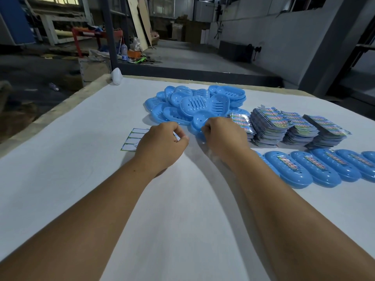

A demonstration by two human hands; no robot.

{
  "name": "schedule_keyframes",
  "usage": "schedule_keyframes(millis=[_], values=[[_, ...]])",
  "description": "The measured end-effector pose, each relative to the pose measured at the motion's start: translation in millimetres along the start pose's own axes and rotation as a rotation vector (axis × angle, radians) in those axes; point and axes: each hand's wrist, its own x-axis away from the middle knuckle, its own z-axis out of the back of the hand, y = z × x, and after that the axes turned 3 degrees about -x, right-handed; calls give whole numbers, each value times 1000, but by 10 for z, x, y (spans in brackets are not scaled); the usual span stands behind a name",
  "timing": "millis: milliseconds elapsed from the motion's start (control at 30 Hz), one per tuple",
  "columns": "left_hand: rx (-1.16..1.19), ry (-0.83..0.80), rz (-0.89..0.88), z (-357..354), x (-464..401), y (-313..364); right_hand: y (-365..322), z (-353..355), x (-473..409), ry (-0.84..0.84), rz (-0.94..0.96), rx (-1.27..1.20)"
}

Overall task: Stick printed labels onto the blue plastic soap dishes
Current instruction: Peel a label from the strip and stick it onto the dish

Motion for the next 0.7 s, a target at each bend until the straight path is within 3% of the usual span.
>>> schedule_keyframes(millis=[167,267,400,500,600,700], values=[[35,19,-10,29,9,10,18,67,5,335,19,-157],[149,48,13,21,4,20,-19,122,47,405,45,-570],[498,-6,75,31,3,65,-97,184,133,184,54,-1020],[588,-17,59,74,2,92,-99,197,197,-55,53,-1263],[665,-22,26,115,-3,97,-64,199,239,-245,39,-1380],[637,-35,17,123,-5,59,-49,217,242,-203,-20,-1333]])
